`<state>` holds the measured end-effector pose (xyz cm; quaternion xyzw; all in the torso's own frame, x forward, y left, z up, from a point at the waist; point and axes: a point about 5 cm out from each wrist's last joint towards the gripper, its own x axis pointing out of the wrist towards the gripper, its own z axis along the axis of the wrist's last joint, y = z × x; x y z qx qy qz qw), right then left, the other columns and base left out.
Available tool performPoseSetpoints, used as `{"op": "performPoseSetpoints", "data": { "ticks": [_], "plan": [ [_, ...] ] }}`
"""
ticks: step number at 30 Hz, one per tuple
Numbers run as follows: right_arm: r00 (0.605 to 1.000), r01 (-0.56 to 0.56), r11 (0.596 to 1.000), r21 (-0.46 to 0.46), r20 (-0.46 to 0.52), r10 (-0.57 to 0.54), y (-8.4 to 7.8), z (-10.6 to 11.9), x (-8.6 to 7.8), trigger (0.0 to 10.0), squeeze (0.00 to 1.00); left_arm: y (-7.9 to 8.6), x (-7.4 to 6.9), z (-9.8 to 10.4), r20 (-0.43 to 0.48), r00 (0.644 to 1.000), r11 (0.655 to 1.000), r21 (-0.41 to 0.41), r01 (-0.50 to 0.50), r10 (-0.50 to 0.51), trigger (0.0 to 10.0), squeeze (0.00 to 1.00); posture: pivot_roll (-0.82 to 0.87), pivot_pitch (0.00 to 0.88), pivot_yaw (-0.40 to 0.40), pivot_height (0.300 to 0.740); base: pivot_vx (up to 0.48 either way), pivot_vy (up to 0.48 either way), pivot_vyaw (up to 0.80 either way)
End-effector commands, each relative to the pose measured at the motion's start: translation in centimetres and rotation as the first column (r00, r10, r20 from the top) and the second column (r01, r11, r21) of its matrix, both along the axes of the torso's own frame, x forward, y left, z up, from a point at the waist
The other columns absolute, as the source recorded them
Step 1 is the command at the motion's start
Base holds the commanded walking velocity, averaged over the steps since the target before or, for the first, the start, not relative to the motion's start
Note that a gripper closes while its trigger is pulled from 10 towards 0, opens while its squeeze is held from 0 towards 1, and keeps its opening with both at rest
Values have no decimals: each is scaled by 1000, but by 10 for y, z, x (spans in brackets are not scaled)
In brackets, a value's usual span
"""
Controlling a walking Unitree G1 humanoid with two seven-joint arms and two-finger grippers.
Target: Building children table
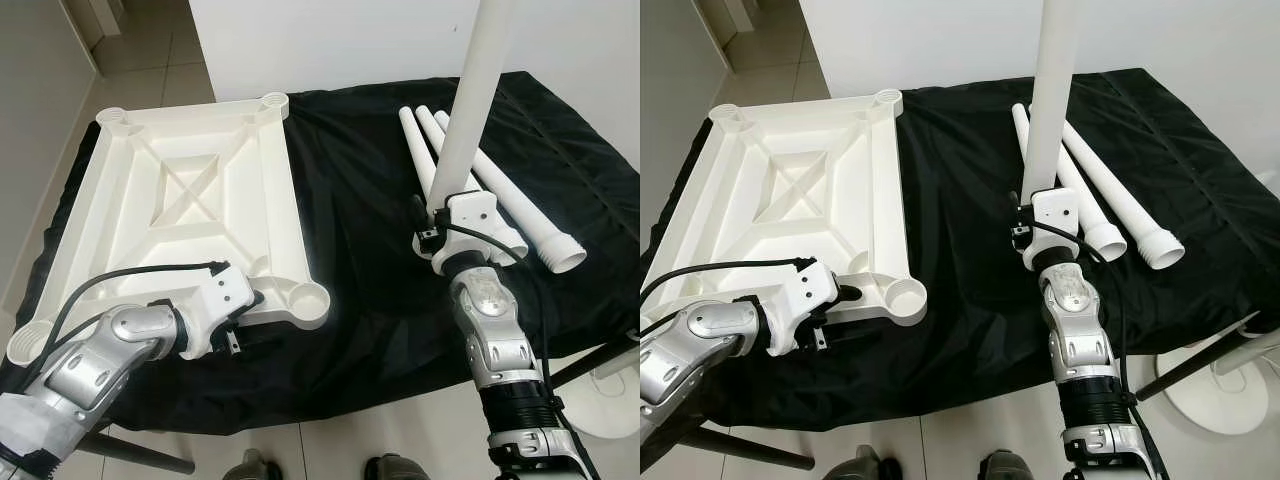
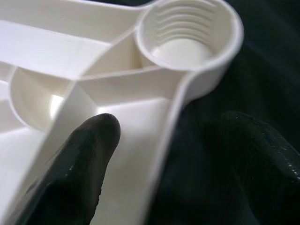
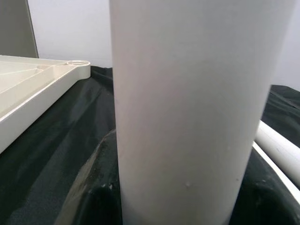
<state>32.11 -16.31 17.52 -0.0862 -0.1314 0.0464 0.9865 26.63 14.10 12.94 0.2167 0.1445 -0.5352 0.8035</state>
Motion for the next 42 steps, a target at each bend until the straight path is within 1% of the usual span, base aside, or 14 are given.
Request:
{"op": "performPoseSetpoints", "data": {
  "ticks": [1,4,6,9,12,13,15,18,21,25,32,35,41,42],
  "plan": [
    [1000,-4,1000,-6,14,5,2,2,2,10000,0,-2,-4,-6,-83,991,994,28,108,-106,10000,0,-82,69,75,740,0,0,0],
    [1000,-6,1000,-5,16,6,3,3,3,10000,0,-9,3,-7,-58,993,994,32,103,-101,10000,0,-84,70,73,740,0,0,0],
    [1000,-9,1000,-4,19,9,5,5,4,10000,0,-21,6,-7,-43,991,992,21,124,-123,10000,0,-89,71,73,740,0,0,0],
    [1000,-11,1000,-4,20,11,6,5,5,10000,0,-28,7,-6,-42,990,990,11,137,-137,10000,0,-91,72,74,740,0,0,0],
    [1000,-10,1000,-2,22,10,6,6,6,10000,0,-45,10,-6,-31,985,986,-6,168,-168,10000,0,-99,76,76,740,0,0,0],
    [1000,-10,1000,-2,22,10,6,6,6,10000,0,-45,10,-6,-31,985,986,-6,168,-168,10000,0,-99,76,76,740,0,0,0],
    [1000,-10,1000,-2,27,10,7,8,6,10000,0,-59,10,-8,-24,980,980,-21,195,-196,10000,0,-112,81,82,740,0,0,0],
    [999,-8,1000,1,32,8,7,9,6,10000,0,-69,11,-8,-14,977,977,-32,210,-211,10000,0,-115,83,84,740,0,0,0],
    [999,-8,1000,3,34,7,7,9,7,10000,0,-74,12,-7,-8,977,977,-41,211,-211,10000,0,-115,83,84,740,0,0,0],
    [999,-10,1000,11,38,9,8,9,6,10000,0,-98,20,-3,56,986,983,-78,164,-159,10000,0,-113,88,97,740,0,0,0],
    [999,-29,999,23,42,28,11,9,5,10000,0,-106,26,2,101,990,986,-122,112,-100,10000,0,-107,89,97,740,0,0,0],
    [998,-42,999,34,42,41,13,8,4,10000,0,-110,32,7,136,990,987,-150,52,-31,10000,0,-103,88,97,740,0,0,0],
    [998,-57,997,48,41,55,15,9,4,10000,0,-111,37,14,166,986,981,-194,17,16,10000,0,-98,84,95,740,0,0,0],
    [996,-69,996,50,52,67,17,10,3,10000,0,-108,39,19,159,986,974,-227,-7,45,10000,0,-95,83,95,740,0,0,0]
  ]
}}
